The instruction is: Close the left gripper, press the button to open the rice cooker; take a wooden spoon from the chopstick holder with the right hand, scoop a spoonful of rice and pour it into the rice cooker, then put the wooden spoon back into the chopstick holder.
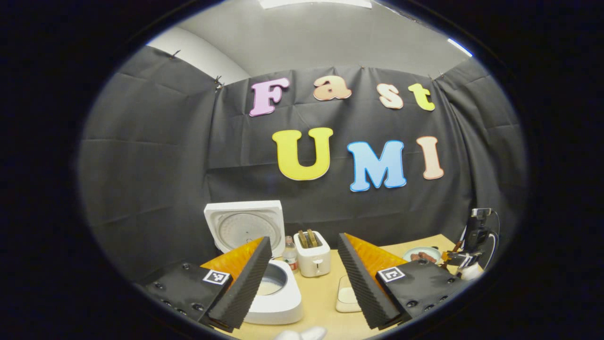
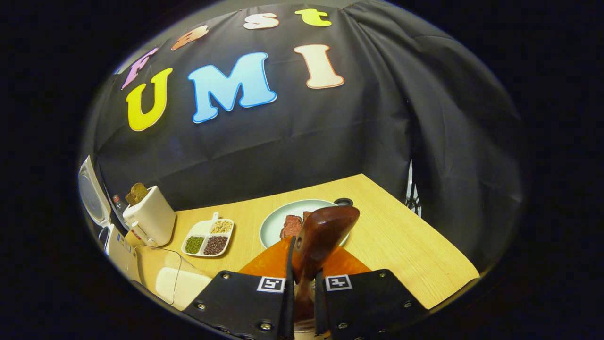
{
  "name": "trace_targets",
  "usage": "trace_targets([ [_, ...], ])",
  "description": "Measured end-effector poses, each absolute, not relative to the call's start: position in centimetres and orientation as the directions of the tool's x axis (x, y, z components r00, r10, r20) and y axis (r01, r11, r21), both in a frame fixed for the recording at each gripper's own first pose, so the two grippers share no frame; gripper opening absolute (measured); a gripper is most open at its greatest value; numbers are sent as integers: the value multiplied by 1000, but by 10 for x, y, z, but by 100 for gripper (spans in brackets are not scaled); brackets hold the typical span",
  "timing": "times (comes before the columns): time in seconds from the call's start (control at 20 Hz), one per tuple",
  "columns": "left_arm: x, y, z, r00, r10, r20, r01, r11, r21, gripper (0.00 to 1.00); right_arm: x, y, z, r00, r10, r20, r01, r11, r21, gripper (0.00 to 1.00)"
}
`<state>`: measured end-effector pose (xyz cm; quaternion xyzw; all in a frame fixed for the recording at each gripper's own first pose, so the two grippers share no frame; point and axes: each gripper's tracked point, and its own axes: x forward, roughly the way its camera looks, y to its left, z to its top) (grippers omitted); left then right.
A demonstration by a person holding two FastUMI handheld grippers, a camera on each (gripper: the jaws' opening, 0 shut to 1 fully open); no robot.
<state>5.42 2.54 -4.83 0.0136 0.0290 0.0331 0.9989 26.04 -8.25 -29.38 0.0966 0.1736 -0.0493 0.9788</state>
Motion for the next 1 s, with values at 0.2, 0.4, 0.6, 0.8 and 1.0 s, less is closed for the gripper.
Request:
trace_targets([
  [0.2, 49, 46, -55, 995, 77, -58, -76, 997, 20, 100, 254, -73, -235, 956, -83, -283, 126, 983, 137, 17],
  [0.4, 43, 73, -67, 993, 97, -67, -95, 995, 19, 100, 248, -28, -157, 976, -36, -214, 58, 994, 95, 17],
  [0.6, 38, 102, -75, 991, 120, -65, -119, 993, 22, 100, 239, 45, -121, 985, 46, -168, -30, 995, 95, 16],
  [0.8, 30, 125, -79, 988, 140, -59, -138, 990, 40, 100, 233, 123, -142, 973, 128, -194, -114, 990, 81, 17],
  [1.0, 29, 136, -89, 987, 148, -69, -144, 988, 60, 100, 238, 172, -203, 951, 156, -268, -164, 986, -9, 17],
])
